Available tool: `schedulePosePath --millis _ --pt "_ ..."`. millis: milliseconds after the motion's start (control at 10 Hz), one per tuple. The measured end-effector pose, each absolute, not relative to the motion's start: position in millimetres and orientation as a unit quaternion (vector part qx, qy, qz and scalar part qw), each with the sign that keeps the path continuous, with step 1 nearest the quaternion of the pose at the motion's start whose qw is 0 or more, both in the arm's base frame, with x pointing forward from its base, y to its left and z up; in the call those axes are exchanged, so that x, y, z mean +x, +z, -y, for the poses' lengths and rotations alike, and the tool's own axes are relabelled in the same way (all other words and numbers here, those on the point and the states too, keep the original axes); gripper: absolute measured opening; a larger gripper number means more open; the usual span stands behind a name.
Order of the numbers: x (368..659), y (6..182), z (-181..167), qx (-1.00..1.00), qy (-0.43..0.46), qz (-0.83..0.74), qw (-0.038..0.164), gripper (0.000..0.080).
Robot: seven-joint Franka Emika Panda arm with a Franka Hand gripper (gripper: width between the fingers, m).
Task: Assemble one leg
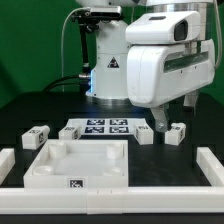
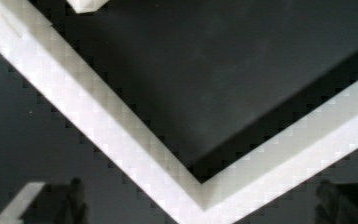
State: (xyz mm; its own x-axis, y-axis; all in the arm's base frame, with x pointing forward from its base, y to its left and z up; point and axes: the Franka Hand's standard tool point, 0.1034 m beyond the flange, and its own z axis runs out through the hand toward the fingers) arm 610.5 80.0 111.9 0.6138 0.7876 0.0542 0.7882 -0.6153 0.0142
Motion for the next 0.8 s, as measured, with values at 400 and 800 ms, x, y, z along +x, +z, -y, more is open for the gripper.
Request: schedulePosePath --millis 400,800 --pt "610.8 111.6 -78.9 -0.900 -0.029 0.436 0.008 0.0650" --pt "610.2 111.0 -76.4 -0.890 -0.037 0.454 0.004 0.0650"
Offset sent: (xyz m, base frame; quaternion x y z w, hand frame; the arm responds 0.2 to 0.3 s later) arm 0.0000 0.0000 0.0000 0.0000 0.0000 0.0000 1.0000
